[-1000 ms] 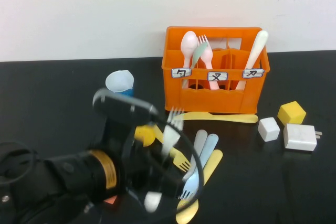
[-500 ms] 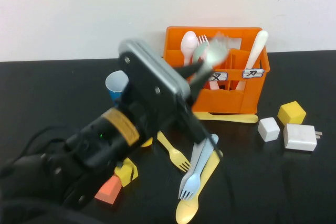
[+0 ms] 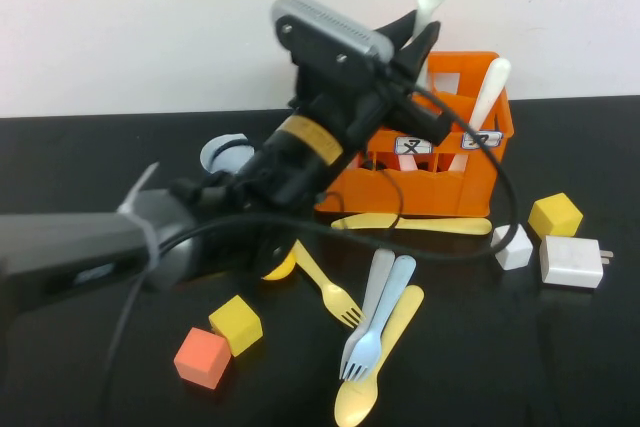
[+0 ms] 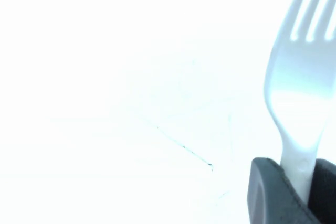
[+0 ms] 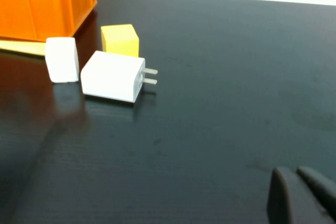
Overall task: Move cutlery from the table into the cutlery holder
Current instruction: Place the fork on the box, then pick up the fork
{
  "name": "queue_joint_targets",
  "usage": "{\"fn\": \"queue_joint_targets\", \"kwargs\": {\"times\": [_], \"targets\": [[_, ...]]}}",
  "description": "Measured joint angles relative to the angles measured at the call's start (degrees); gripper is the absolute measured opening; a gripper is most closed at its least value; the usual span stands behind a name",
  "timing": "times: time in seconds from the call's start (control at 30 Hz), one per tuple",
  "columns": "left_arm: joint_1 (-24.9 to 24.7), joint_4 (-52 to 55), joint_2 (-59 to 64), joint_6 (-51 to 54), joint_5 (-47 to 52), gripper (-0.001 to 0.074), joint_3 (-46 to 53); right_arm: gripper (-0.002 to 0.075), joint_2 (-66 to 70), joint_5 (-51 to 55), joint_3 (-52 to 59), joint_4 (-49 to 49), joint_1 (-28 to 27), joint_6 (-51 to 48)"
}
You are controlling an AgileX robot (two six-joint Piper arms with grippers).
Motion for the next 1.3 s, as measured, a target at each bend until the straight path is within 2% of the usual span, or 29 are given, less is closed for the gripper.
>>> {"fn": "queue_joint_targets", "kwargs": {"times": [0.23, 0.47, 0.57, 0.7, 0.83, 1.0, 1.07, 1.17, 1.3], "targets": [[0.0, -0.26, 6.91, -0.37, 5.25, 0.0121, -7.23, -0.0003, 0.0, 0.0, 0.0, 0.0, 0.0, 0.0], [0.0, -0.72, 8.0, -2.52, 9.77, 0.0321, -7.92, -0.0003, 0.0, 0.0, 0.0, 0.0, 0.0, 0.0], [0.0, -0.75, 7.44, -4.5, 11.28, 0.0349, -7.92, -0.0003, 0.0, 0.0, 0.0, 0.0, 0.0, 0.0], [0.0, 2.52, 3.54, -5.99, 19.06, 0.0356, -7.92, -0.0003, 0.0, 0.0, 0.0, 0.0, 0.0, 0.0], [0.0, 8.75, -3.25, -10.83, 29.45, 0.0297, -7.92, -0.0003, 0.0, 0.0, 0.0, 0.0, 0.0, 0.0], [-0.52, 15.22, -11.55, -18.62, 48.81, 0.0096, -7.92, -0.0003, 0.0, 0.0, 0.0, 0.0, 0.0, 0.0], [-1.62, 15.87, -14.15, -19.78, 56.68, 0.0041, -7.92, -0.0003, 0.0, 0.0, 0.0, 0.0, 0.0, 0.0], [-3.95, 14.92, -16.65, -19.38, 69.12, 0.0013, -7.92, -0.0003, 0.0, 0.0, 0.0, 0.0, 0.0, 0.0], [-7.42, 7.04, -17.62, -11.99, 85.12, 0.0005, -7.92, -0.0003, 0.0, 0.0, 0.0, 0.0, 0.0, 0.0]]}}
